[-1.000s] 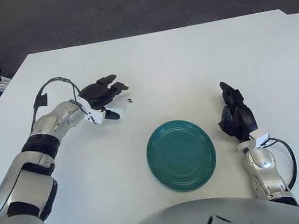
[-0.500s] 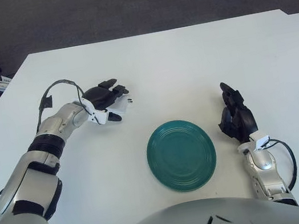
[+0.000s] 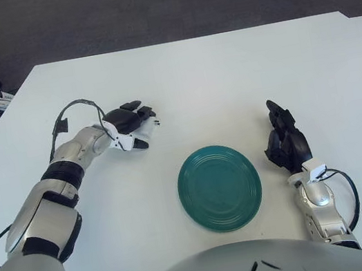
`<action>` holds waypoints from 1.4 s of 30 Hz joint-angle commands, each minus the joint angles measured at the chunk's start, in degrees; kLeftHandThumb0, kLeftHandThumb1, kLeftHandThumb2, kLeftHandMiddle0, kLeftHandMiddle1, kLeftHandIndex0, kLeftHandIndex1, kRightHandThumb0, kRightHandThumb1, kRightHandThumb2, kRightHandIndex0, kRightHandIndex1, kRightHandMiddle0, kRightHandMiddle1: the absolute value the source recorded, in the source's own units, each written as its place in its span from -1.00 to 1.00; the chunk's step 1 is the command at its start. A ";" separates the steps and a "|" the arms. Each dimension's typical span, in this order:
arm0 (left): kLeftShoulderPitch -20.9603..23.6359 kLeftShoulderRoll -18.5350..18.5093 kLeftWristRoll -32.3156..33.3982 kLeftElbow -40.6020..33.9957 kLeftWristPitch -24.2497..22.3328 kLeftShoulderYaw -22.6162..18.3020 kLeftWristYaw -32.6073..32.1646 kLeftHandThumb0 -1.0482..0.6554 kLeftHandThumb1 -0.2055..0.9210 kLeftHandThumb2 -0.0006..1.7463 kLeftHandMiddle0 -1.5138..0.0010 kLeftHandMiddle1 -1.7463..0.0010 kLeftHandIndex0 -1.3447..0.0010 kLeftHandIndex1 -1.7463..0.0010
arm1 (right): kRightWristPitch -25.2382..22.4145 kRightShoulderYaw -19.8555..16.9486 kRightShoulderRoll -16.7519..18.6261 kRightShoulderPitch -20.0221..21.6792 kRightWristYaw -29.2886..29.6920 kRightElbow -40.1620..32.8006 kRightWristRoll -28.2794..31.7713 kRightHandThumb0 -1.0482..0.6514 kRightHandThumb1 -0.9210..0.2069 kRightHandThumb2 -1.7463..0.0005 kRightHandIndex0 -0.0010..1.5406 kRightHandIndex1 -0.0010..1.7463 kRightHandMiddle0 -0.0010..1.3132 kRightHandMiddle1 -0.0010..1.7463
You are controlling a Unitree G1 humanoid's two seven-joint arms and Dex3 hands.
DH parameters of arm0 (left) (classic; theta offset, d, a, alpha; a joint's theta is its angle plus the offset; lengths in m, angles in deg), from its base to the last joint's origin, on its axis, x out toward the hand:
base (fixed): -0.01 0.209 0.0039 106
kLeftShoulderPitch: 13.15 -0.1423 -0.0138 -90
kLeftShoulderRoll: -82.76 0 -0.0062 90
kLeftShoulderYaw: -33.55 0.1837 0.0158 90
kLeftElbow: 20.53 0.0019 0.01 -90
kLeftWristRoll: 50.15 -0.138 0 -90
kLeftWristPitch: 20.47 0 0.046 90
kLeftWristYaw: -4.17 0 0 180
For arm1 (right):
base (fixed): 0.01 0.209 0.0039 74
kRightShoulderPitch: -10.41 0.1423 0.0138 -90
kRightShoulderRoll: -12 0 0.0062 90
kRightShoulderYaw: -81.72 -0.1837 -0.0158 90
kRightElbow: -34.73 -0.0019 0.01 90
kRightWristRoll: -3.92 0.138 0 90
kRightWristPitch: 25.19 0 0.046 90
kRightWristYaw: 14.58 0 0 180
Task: Put the charger into the plate.
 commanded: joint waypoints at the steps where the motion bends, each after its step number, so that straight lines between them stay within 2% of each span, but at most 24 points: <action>1: -0.01 0.94 -0.06 2.15 -1.22 1.09 2.21 -1.00 1.00 -0.43 0.77 0.97 1.00 0.00 | -3.42 0.80 0.62 -5.10 -0.36 4.47 -0.38 -0.83 -1.00 -0.13 -0.94 -1.00 -1.00 -0.66; 12: 0.06 2.15 -0.30 4.72 -2.37 1.81 -0.24 -1.00 1.00 -0.41 0.75 0.97 0.97 -0.04 | -3.52 0.67 0.47 -4.96 -0.71 4.43 -0.06 -0.83 -1.00 -0.13 -0.94 -1.00 -1.00 -0.66; 28: 0.74 4.02 -0.24 9.55 -2.51 2.99 -5.12 -1.00 1.00 -0.42 0.52 0.85 0.78 -0.09 | -3.65 0.42 0.32 -4.96 -0.89 4.48 0.18 -0.84 -1.00 -0.13 -0.94 -1.00 -1.00 -0.67; 30: 0.97 4.20 -0.41 10.25 -2.47 3.27 -5.85 -1.00 1.00 -0.42 0.62 0.59 0.76 -0.09 | -3.56 0.33 0.32 -4.89 -0.93 4.65 0.22 -0.84 -1.00 -0.13 -0.94 -1.00 -1.00 -0.67; 31: 1.11 4.28 -0.49 10.62 -2.44 3.44 -6.19 -1.00 1.00 -0.42 0.73 0.31 0.74 -0.09 | -3.52 0.30 0.32 -4.86 -0.95 4.72 0.23 -0.84 -1.00 -0.13 -0.94 -1.00 -1.00 -0.66; 32: 1.21 4.33 -0.52 10.87 -2.42 3.58 -6.42 -1.00 1.00 -0.41 0.81 0.12 0.73 -0.09 | -3.50 0.27 0.33 -4.85 -0.96 4.76 0.22 -0.84 -1.00 -0.13 -0.94 -1.00 -1.00 -0.66; 33: 1.35 4.36 -0.62 11.10 -2.44 3.79 -6.67 -1.00 1.00 -0.41 0.84 0.05 0.73 -0.09 | -3.48 0.24 0.34 -4.80 -0.97 4.83 0.23 -0.84 -1.00 -0.13 -0.94 -1.00 -1.00 -0.65; 34: 1.55 4.34 -0.85 11.28 -2.50 4.13 -6.86 -1.00 1.00 -0.40 0.89 -0.12 0.71 -0.11 | -3.46 0.22 0.35 -4.79 -0.96 4.86 0.21 -0.84 -1.00 -0.13 -0.94 -1.00 -1.00 -0.65; 35: 1.71 4.33 -1.00 11.44 -2.53 4.40 -7.02 -1.00 1.00 -0.39 0.93 -0.33 0.68 -0.20 | -3.44 0.21 0.35 -4.78 -0.96 4.89 0.20 -0.84 -1.00 -0.13 -0.94 -1.00 -1.00 -0.65; 36: 1.88 4.29 -1.19 11.57 -2.54 4.70 -7.16 -1.00 1.00 -0.38 0.95 -0.41 0.68 -0.23 | -3.42 0.21 0.36 -4.78 -0.94 4.89 0.18 -0.84 -1.00 -0.13 -0.94 -1.00 -1.00 -0.65; 37: 2.00 4.28 -1.27 11.70 -2.53 4.93 -7.28 -1.00 1.00 -0.37 0.97 -0.57 0.65 -0.35 | -3.41 0.22 0.37 -4.79 -0.94 4.88 0.16 -0.84 -1.00 -0.13 -0.94 -1.00 -1.00 -0.64; 38: 2.16 4.19 -1.57 11.77 -2.42 5.30 -7.64 -1.00 1.00 -0.37 0.97 -0.63 0.65 -0.40 | -3.37 0.22 0.38 -4.81 -0.95 4.85 0.18 -0.84 -1.00 -0.13 -0.93 -1.00 -1.00 -0.64; 40: 2.47 4.03 -2.16 11.94 -2.19 6.04 -8.72 -1.00 1.00 -0.37 0.98 -0.85 0.65 -0.75 | -3.34 0.18 0.40 -4.79 -1.02 4.85 0.29 -0.83 -1.00 -0.13 -0.93 -1.00 -1.00 -0.64; 42: 2.68 3.91 -2.71 12.06 -2.07 6.67 -10.04 -0.86 1.00 -0.50 0.87 -0.92 0.63 -0.87 | -3.36 0.15 0.42 -4.78 -1.09 4.83 0.40 -0.83 -1.00 -0.13 -0.93 -0.99 -1.00 -0.64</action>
